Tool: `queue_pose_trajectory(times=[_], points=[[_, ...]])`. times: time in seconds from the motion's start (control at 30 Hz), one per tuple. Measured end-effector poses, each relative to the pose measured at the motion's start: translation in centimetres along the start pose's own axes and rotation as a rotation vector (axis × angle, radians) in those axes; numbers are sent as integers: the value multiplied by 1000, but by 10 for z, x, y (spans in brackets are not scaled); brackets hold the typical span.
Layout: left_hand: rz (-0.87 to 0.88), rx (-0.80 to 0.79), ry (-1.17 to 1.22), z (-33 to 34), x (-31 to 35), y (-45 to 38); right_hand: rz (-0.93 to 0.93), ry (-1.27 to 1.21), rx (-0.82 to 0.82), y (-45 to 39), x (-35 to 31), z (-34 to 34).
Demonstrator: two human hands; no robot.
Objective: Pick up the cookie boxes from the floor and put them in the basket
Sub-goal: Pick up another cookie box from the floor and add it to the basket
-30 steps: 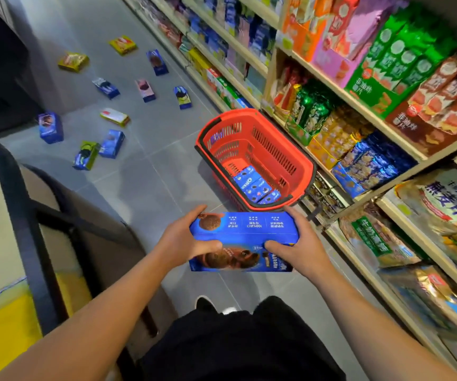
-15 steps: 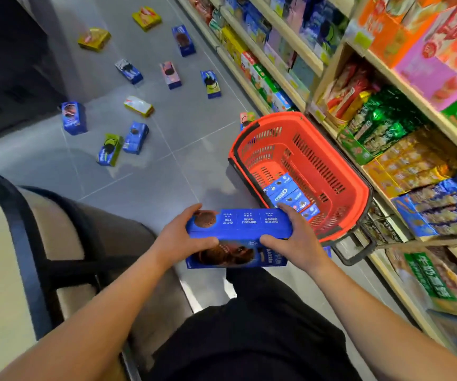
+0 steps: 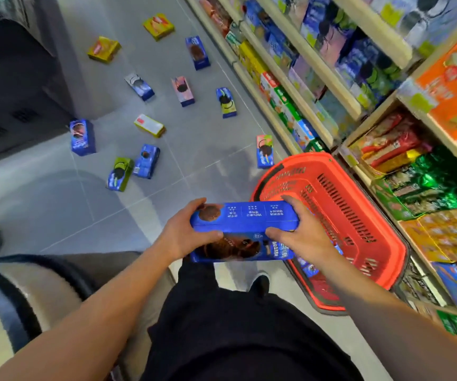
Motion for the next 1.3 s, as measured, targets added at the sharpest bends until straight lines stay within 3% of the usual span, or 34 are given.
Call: queue_pose_trajectory(times=[0.2,0.43,0.63,0.87,1.1,1.3], points=[[60,-179,-54,-54,4,-101,56,-139,163,-58,-44,12],[233,-464,-250,-85,61,-207,199,-351,377,-84,-65,14],[425,-764,-452,-18,121,-256,352,-471,623,-67,-25,-7],[651,-991,-626,76,196,-274,428,-597,889,-44,17,-29],[824,-1205,-873,166,218,-294,585,-828,1113,-38,55,-11],[917,-1446,-887,254,227,-328,712,-1098,1330,-79,86,17]])
Point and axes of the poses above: each hand's wrist, its own y-axis away from the middle knuckle, its own z-axis out of the palm, x = y × z, the point moved 6 cm from there along -y, towards the middle knuckle, and after that the axes turned 6 degrees about z, right-handed, at the moved point
